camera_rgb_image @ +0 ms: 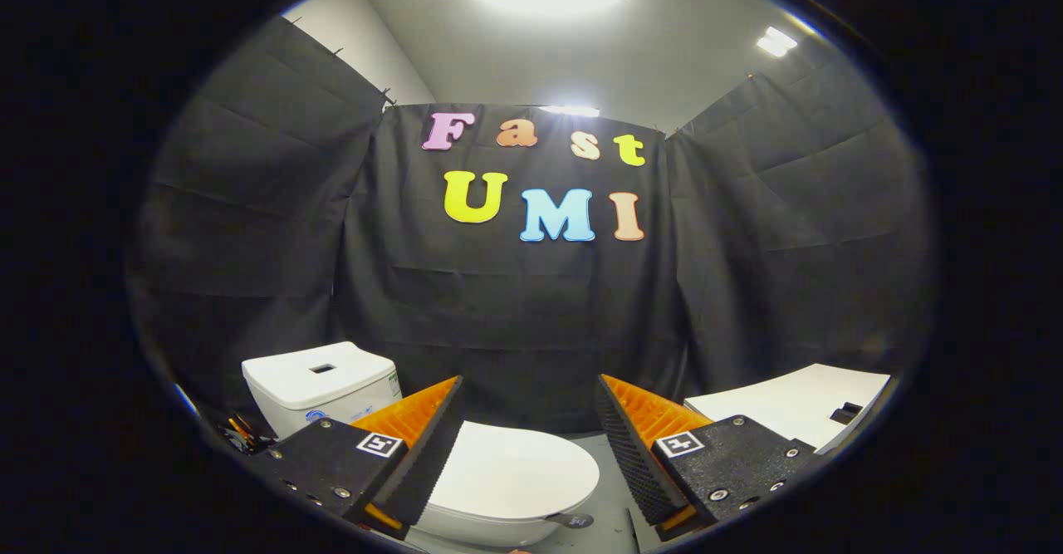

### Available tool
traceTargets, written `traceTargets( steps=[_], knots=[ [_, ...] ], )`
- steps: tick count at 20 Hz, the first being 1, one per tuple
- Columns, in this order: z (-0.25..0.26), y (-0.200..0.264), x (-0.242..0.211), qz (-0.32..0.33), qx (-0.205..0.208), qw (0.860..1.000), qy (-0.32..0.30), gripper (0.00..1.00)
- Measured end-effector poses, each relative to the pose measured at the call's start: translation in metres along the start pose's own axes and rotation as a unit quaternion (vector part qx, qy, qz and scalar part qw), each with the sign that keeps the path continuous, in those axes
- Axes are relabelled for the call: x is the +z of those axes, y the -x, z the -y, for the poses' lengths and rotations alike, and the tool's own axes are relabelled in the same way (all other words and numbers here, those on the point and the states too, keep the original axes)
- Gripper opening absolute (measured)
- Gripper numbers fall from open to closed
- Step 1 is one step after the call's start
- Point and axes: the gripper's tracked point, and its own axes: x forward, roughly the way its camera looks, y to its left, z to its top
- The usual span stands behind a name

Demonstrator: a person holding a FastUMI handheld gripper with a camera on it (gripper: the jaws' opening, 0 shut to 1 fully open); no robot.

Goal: Open the toilet lid.

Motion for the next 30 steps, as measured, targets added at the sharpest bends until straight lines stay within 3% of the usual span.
traceTargets(
  steps=[12,19,30],
  knots=[
    [0.025,-0.005,-0.012,0.006,-0.031,0.999,-0.039,0.95],
    [0.053,-0.024,-0.057,-0.006,-0.049,0.994,-0.097,0.95],
    [0.101,-0.028,-0.147,-0.031,-0.121,0.957,-0.26,0.96]
  ],
)
